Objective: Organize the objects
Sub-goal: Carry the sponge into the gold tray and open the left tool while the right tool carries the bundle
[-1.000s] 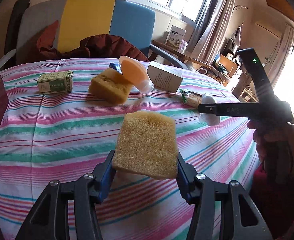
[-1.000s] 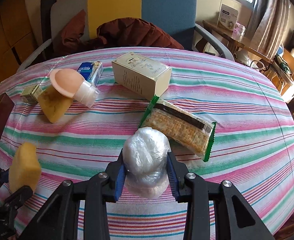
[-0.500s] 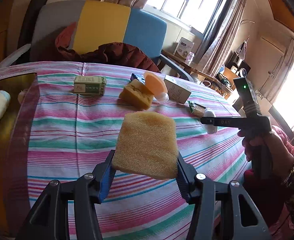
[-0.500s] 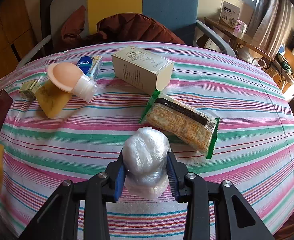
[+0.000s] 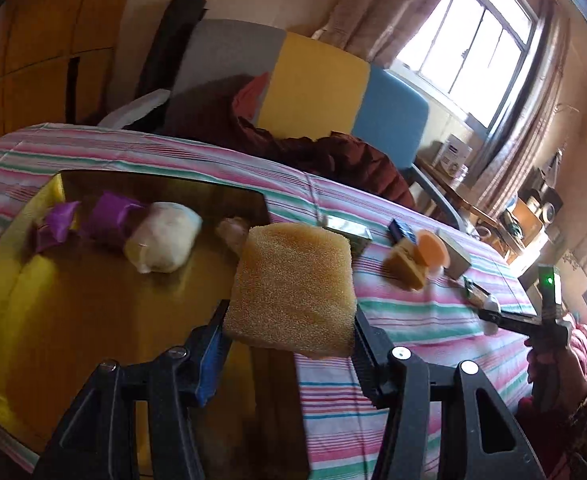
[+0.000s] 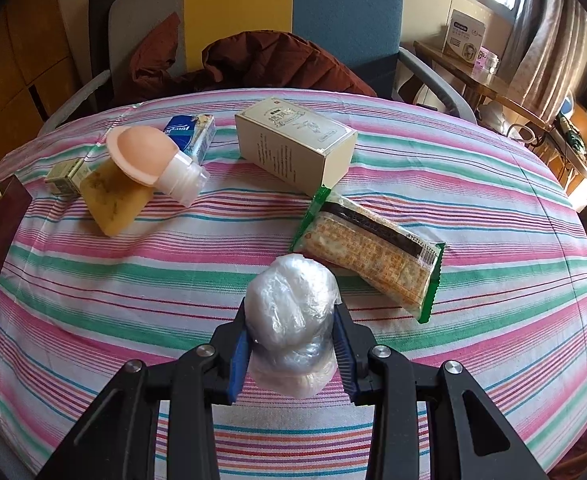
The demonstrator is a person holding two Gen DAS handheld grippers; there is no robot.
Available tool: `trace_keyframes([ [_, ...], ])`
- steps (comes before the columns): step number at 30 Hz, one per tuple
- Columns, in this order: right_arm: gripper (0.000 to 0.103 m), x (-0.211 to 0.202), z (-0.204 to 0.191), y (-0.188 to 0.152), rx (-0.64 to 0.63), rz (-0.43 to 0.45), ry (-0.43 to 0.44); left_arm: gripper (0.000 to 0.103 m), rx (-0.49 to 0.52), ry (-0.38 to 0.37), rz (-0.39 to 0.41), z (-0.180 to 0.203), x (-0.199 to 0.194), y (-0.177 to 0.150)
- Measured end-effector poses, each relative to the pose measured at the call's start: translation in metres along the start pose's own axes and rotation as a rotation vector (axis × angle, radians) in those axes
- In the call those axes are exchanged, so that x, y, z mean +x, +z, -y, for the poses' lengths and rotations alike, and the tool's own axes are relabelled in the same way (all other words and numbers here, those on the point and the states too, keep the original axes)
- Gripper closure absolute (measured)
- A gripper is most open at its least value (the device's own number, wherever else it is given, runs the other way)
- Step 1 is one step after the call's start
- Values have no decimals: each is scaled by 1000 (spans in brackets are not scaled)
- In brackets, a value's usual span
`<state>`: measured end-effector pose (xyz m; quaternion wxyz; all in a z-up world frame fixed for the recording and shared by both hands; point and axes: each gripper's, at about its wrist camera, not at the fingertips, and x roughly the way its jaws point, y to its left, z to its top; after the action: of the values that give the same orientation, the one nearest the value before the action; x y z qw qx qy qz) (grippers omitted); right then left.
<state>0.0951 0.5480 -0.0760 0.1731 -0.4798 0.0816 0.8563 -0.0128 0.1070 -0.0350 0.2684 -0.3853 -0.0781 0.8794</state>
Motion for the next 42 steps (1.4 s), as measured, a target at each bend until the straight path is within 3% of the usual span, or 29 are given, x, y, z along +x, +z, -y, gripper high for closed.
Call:
trace_keyframes([
  [5,65,-1,0,0,3,5,-1,48,-59,122,-62,-51,4,15],
  [14,65,-33,-15,6,-64,190,22,48,-150,303,-153,-128,19,35],
  [20,65,-33,-20,6,-68,191,62,46,-171,400,-254,-154,37,44],
  [25,65,-30,-18,4,-58,182,63,41,-212,468,-264,-169,40,48],
  [29,65,-30,-18,4,-63,179,63,31,-275,429,-185,-176,25,50],
  [35,65,-33,-23,5,-88,197,75,31,-351,323,-24,-162,-10,34],
  [42,65,-23,-47,6,-143,83,63,31,-299,266,42,-131,-27,19],
])
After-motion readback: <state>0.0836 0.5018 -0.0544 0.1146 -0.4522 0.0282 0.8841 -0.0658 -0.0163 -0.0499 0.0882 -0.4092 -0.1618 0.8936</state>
